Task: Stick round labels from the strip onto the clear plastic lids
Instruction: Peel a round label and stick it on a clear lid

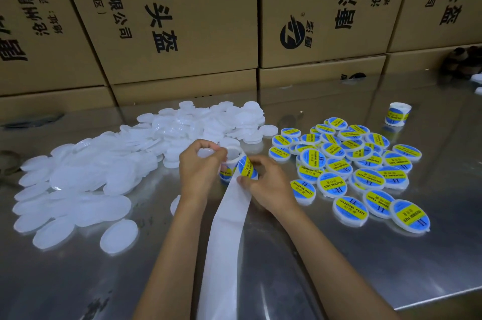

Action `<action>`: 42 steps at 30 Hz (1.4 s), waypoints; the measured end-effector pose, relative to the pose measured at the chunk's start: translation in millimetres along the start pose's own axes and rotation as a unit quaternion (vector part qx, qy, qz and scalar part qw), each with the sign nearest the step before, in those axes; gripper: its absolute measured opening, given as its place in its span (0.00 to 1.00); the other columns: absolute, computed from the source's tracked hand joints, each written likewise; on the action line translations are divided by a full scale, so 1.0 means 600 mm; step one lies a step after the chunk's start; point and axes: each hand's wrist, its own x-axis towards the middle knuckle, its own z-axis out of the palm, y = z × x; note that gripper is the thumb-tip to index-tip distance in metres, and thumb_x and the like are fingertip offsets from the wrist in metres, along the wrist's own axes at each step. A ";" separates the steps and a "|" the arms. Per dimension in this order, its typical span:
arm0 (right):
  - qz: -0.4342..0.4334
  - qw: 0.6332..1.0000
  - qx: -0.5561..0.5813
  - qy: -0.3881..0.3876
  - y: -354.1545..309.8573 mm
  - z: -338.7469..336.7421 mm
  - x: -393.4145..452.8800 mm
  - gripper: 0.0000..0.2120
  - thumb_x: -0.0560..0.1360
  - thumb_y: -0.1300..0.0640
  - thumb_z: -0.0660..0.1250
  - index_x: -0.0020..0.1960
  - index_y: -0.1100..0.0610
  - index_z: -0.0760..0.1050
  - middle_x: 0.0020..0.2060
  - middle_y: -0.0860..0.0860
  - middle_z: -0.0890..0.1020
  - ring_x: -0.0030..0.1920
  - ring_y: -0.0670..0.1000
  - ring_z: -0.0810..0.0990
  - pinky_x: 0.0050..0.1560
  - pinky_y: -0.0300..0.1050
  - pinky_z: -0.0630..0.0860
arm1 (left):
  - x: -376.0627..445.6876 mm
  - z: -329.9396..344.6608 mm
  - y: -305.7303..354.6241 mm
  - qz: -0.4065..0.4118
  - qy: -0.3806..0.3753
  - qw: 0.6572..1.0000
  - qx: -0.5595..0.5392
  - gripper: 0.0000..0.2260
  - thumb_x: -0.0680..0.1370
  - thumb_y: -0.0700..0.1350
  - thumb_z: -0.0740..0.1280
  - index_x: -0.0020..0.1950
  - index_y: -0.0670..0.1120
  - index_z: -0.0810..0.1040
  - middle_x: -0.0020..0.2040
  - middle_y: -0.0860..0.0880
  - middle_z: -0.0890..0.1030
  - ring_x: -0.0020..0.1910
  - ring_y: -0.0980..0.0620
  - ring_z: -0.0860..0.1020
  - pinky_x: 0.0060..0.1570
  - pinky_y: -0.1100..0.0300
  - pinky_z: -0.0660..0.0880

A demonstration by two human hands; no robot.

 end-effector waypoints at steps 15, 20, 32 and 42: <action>-0.068 0.994 -0.076 0.040 0.002 0.000 -0.022 0.15 0.69 0.57 0.74 0.47 0.54 0.67 0.42 0.45 0.75 0.42 0.48 0.72 0.39 0.50 0.71 | -0.007 0.009 -0.013 0.049 -0.107 0.986 0.116 0.08 0.71 0.49 0.79 0.37 0.48 0.82 0.38 0.52 0.84 0.40 0.49 0.83 0.49 0.50 0.82; -0.044 0.998 -0.010 0.032 0.000 0.001 -0.025 0.19 0.68 0.52 0.78 0.47 0.53 0.68 0.43 0.46 0.73 0.41 0.45 0.71 0.40 0.43 0.70 | -0.012 0.008 -0.009 -0.021 -0.126 0.991 0.037 0.08 0.70 0.43 0.80 0.40 0.44 0.82 0.34 0.49 0.83 0.30 0.51 0.81 0.38 0.54 0.83; -0.108 0.993 0.019 0.038 -0.013 -0.020 -0.026 0.06 0.70 0.67 0.72 0.41 0.59 0.78 0.40 0.49 0.78 0.42 0.43 0.72 0.48 0.34 0.68 | -0.014 0.014 -0.010 -0.046 -0.117 0.992 -0.002 0.12 0.72 0.44 0.78 0.47 0.38 0.81 0.38 0.45 0.81 0.31 0.55 0.77 0.27 0.69 0.71; -0.024 0.974 0.190 -0.120 -0.036 -0.039 -0.039 0.02 0.71 0.69 0.68 0.40 0.65 0.76 0.34 0.51 0.76 0.38 0.47 0.72 0.41 0.37 0.70 | -0.007 0.016 -0.019 -0.040 -0.106 0.993 0.028 0.10 0.71 0.44 0.79 0.45 0.40 0.82 0.40 0.49 0.83 0.39 0.53 0.80 0.41 0.60 0.79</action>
